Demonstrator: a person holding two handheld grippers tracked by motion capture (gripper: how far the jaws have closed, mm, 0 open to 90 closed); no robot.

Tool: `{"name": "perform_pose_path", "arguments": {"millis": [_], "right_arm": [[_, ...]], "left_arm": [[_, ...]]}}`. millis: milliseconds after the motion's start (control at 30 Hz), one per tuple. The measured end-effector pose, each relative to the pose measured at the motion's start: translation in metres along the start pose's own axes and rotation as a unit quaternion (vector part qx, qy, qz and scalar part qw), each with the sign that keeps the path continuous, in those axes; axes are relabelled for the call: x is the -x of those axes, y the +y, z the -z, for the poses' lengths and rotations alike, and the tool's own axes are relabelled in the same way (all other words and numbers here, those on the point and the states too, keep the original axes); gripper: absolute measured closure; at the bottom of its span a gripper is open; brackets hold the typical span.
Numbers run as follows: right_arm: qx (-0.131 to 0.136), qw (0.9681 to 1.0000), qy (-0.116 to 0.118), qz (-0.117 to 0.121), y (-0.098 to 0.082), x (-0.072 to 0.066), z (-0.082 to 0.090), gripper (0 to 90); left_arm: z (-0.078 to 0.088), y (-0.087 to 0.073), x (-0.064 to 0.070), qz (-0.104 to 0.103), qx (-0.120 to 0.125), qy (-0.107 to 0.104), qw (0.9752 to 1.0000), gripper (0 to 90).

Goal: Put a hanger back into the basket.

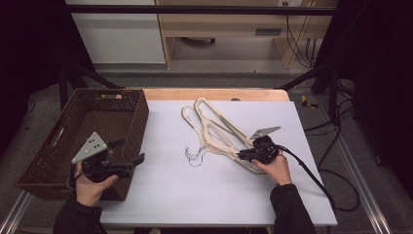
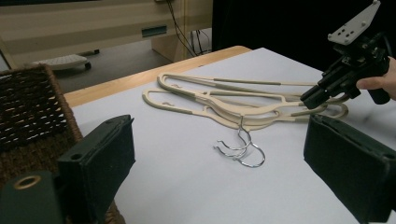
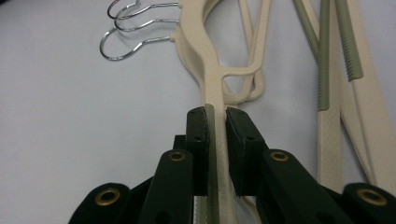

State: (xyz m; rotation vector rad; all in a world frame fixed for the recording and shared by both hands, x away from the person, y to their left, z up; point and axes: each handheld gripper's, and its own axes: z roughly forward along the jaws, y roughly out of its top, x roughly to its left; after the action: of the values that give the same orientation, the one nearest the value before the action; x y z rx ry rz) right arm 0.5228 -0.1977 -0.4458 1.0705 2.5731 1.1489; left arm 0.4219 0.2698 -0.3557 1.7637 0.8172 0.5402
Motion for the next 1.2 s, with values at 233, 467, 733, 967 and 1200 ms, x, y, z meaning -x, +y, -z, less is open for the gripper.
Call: {"name": "perform_pose_path", "arguments": {"millis": [233, 467, 733, 967, 1200], "right_arm": [[0.014, 0.9997, 0.007, -0.02, 0.002, -0.002, 0.007, 79.8], [0.02, 0.9995, 0.009, -0.02, 0.005, -0.004, 0.011, 79.8], [0.02, 0.9996, 0.008, -0.02, 0.005, -0.005, 0.013, 79.7], [0.021, 0.9995, 0.006, -0.022, 0.005, -0.006, 0.013, 79.7], [0.02, 0.9996, 0.004, -0.017, 0.005, -0.007, 0.013, 79.7]], "left_arm": [[-0.02, 0.005, 0.019, -0.016, -0.016, -0.021, 0.9995, 9.4], [-0.067, 0.017, 0.043, -0.032, -0.051, -0.042, 0.9973, 13.1], [-0.125, 0.02, 0.052, -0.029, -0.094, -0.05, 0.9939, 20.6], [-0.17, 0.016, 0.051, -0.031, -0.116, -0.06, 0.9909, 35.2], [-0.209, 0.001, 0.046, -0.024, -0.147, -0.075, 0.986, 47.3]]}}
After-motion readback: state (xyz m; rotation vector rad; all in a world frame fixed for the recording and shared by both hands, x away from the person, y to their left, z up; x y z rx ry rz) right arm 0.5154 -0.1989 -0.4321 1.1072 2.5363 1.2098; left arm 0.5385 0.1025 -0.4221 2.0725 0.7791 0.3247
